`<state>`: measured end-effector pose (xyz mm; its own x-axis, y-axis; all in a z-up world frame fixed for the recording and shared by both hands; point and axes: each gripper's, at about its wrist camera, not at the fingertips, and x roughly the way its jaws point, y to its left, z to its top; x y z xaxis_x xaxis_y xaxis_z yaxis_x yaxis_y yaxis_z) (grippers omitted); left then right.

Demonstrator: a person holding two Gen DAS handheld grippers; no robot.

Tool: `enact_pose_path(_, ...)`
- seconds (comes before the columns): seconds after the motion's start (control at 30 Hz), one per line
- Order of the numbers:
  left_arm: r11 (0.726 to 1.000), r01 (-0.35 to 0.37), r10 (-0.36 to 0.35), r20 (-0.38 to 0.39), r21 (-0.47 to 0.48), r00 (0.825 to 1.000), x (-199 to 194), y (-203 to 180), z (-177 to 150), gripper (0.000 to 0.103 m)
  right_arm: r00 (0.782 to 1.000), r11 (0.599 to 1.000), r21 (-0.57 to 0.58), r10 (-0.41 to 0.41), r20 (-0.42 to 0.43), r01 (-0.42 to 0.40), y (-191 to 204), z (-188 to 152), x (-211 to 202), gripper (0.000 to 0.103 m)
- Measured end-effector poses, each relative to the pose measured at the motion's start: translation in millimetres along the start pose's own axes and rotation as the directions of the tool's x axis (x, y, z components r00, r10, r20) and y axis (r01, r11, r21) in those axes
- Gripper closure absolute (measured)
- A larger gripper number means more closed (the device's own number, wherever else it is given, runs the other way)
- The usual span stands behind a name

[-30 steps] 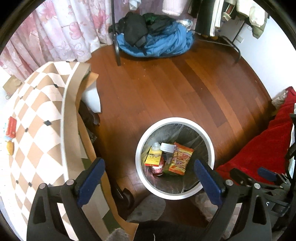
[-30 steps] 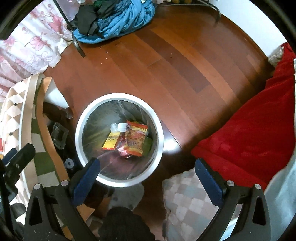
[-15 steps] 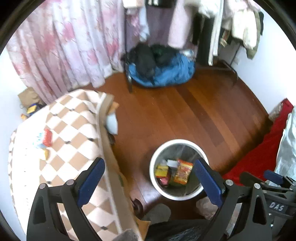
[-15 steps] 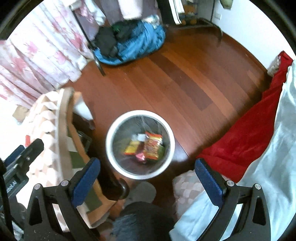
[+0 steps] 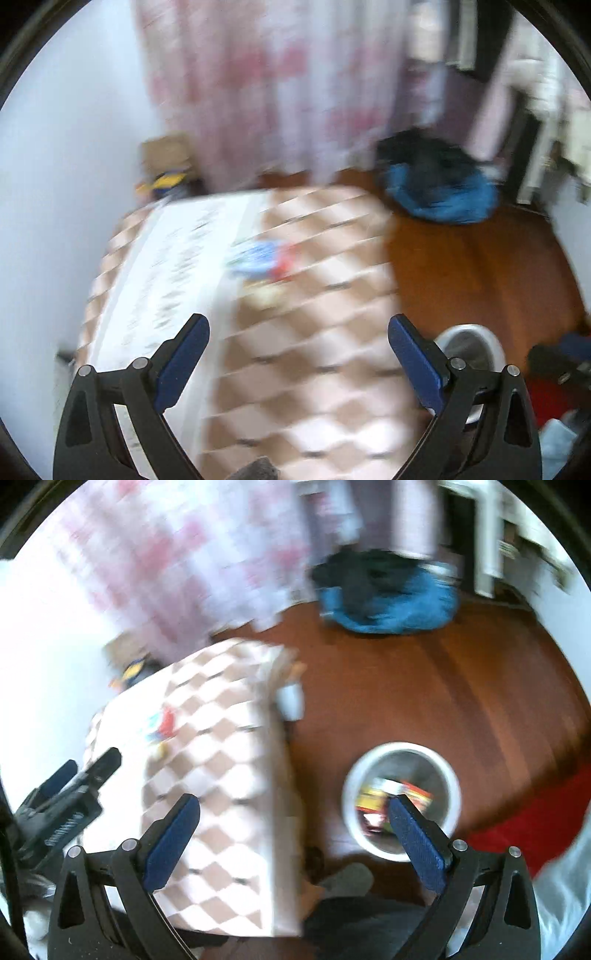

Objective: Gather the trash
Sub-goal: 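Grasp the lemon peel with the left tool while the right tool grasps the milk carton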

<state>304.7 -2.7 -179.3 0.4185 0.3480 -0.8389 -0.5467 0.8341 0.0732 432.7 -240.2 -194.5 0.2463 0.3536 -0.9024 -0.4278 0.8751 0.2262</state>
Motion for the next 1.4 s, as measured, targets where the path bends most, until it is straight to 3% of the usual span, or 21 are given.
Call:
enact_pose_path(0.1, 0.992, -0.099, 0.092, -0.080, -0.084, 0.993, 38.7, 56.6, -20.7, 0.004, 0.998, 0.987, -0.160, 0.015, -0.067, -0.026, 71.9, 19.2, 48.1, 0.000)
enact_pose_path(0.27, 0.956, -0.222, 0.178, -0.219, -0.192, 0.959, 108.3, 129.5, -55.0, 0.004, 0.980, 0.899, -0.439, -0.091, -0.179, 0.004, 180.9, 54.4, 144.1, 0.000)
enact_pose_path(0.4, 0.939, -0.240, 0.173, -0.264, -0.246, 0.949, 141.5, 157.3, -61.7, 0.004, 0.955, 0.799, -0.601, -0.193, -0.226, 0.019, 240.7, 75.4, 212.6, 0.000)
enact_pose_path(0.47, 0.934, -0.247, 0.174, -0.274, -0.259, 0.946, 151.9, 164.8, -58.6, 0.004, 0.935, 0.726, -0.685, -0.278, -0.222, 0.053, 263.3, 81.7, 248.2, 0.000)
enact_pose_path(0.57, 0.931, -0.224, 0.150, -0.259, -0.288, 0.954, 153.8, 174.4, -57.1, 0.001, 0.915, 0.656, -0.752, -0.338, -0.222, 0.060, 278.6, 87.2, 283.5, 0.000)
enact_pose_path(0.63, 0.934, -0.205, 0.132, -0.251, -0.293, 0.959, 153.4, 175.9, -54.9, 0.001, 0.908, 0.631, -0.774, -0.351, -0.227, 0.051, 282.9, 91.1, 297.4, 0.000)
enact_pose_path(0.73, 0.941, -0.189, 0.121, -0.244, -0.280, 0.962, 154.2, 175.4, -53.7, 0.001, 0.916, 0.682, -0.731, -0.296, -0.271, 0.004, 283.0, 104.3, 306.0, 0.011)
enact_pose_path(0.77, 0.947, -0.169, 0.103, -0.240, -0.273, 0.965, 154.9, 175.8, -53.8, 0.001, 0.918, 0.723, -0.691, -0.254, -0.303, -0.029, 279.6, 107.8, 305.2, 0.025)
enact_pose_path(0.87, 0.948, -0.193, 0.129, -0.247, -0.254, 0.960, 154.5, 170.1, -50.9, 0.001, 0.919, 0.830, -0.558, -0.209, -0.334, -0.014, 256.1, 122.5, 298.2, 0.029)
enact_pose_path(0.97, 0.957, -0.094, 0.036, -0.209, -0.275, 0.977, 145.8, 156.9, -44.6, 0.004, 0.926, 0.925, -0.380, -0.164, -0.341, 0.025, 214.5, 138.8, 284.9, 0.030)
enact_pose_path(1.03, 0.960, 0.000, -0.045, -0.156, -0.280, 0.987, 133.6, 142.2, -37.8, 0.004, 0.936, 0.944, -0.327, -0.152, -0.317, 0.043, 192.1, 143.3, 271.7, 0.030)
enact_pose_path(1.1, 0.959, 0.071, -0.112, -0.136, -0.274, 0.984, 130.2, 127.2, -28.4, 0.004, 0.934, 0.954, -0.295, -0.156, -0.321, 0.058, 171.9, 143.4, 263.3, 0.030)
enact_pose_path(1.2, 0.952, 0.174, -0.211, -0.129, -0.253, 0.969, 137.2, 103.7, -9.6, 0.004, 0.908, 0.959, -0.276, -0.163, -0.385, 0.056, 144.0, 131.9, 265.3, 0.030)
enact_pose_path(1.27, 0.948, 0.227, -0.261, -0.138, -0.225, 0.955, 145.6, 88.9, 4.1, 0.006, 0.899, 0.969, -0.248, -0.127, -0.418, 0.022, 130.6, 124.4, 265.9, 0.029)
enact_pose_path(1.33, 0.946, 0.260, -0.293, -0.167, -0.193, 0.942, 153.7, 73.1, 13.6, 0.021, 0.907, 0.978, -0.210, -0.088, -0.413, 0.000, 118.6, 122.8, 259.4, 0.025)
enact_pose_path(1.4, 0.950, 0.263, -0.294, -0.200, -0.168, 0.935, 162.0, 63.1, 17.5, 0.028, 0.913, 0.982, -0.189, -0.059, -0.403, -0.020, 111.8, 119.9, 253.1, 0.021)
